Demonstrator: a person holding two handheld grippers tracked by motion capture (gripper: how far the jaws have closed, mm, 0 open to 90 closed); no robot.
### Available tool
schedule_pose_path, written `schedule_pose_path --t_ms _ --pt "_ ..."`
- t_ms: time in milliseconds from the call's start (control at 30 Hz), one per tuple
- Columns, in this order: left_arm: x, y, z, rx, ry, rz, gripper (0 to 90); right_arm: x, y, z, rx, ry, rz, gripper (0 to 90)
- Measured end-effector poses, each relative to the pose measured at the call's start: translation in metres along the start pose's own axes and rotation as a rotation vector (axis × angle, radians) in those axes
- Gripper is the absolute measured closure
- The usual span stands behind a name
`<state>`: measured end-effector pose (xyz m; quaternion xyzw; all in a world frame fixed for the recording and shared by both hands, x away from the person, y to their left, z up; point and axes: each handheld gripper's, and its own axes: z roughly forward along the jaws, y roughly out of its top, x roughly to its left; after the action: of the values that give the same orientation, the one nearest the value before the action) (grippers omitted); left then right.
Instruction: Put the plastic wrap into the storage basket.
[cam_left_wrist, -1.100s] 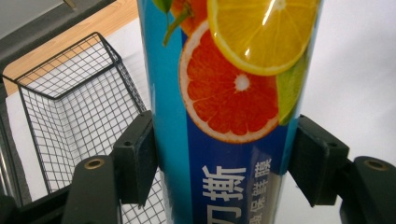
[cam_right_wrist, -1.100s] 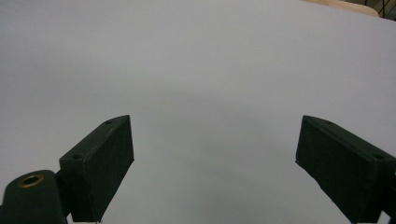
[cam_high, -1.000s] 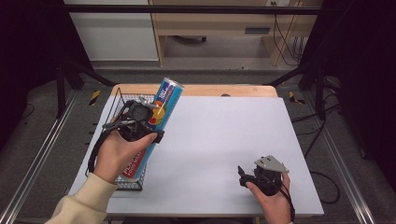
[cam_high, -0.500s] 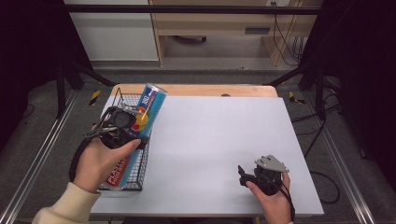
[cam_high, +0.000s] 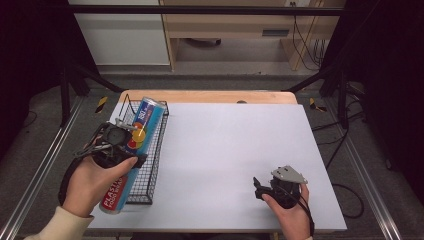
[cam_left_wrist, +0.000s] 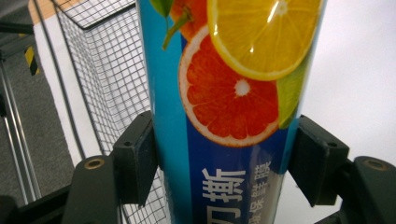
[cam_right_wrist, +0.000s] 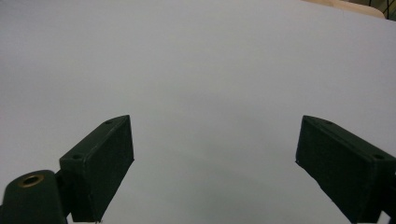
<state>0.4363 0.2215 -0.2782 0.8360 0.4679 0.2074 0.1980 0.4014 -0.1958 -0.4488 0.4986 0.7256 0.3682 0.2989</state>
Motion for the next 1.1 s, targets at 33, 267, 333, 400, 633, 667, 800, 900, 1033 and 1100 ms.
schedule_pose_path --t_ms 33,267,333,400,633,667,800,900,1033,1100 --pt "0.001 -0.001 0.0 0.0 0.007 -0.005 32.2 0.0 0.0 0.0 -0.001 0.002 0.0 11.5" --pt "0.007 -0.005 0.001 0.017 0.025 -0.014 32.1 -0.003 0.0 -0.001 -0.007 0.003 0.001 11.6" --pt "0.009 -0.007 0.002 0.02 0.029 -0.014 32.1 -0.003 0.0 -0.001 -0.004 0.003 0.003 11.5" --pt "0.011 -0.008 0.002 0.021 0.031 -0.018 32.2 -0.002 0.0 -0.001 -0.003 0.003 0.001 11.6" --pt "0.016 -0.009 0.007 0.03 0.026 -0.03 32.2 -0.002 -0.001 0.001 0.002 0.0 -0.004 11.6" --pt "0.018 -0.009 0.008 0.029 0.025 -0.032 32.1 -0.002 -0.001 0.001 0.002 0.0 -0.004 11.5" --pt "0.022 -0.009 0.014 0.031 0.01 -0.062 32.1 -0.002 -0.002 0.001 0.006 -0.002 0.001 11.6" --pt "0.027 -0.009 0.019 0.026 0.01 -0.063 32.1 -0.002 -0.002 0.002 0.009 -0.002 -0.003 11.5" --pt "0.032 -0.01 0.029 0.034 0.001 -0.075 32.1 -0.002 -0.002 0.002 0.012 -0.005 -0.011 11.5" --pt "0.033 -0.01 0.033 0.041 0.006 -0.075 32.1 -0.002 -0.002 0.002 0.011 -0.001 -0.009 11.6"
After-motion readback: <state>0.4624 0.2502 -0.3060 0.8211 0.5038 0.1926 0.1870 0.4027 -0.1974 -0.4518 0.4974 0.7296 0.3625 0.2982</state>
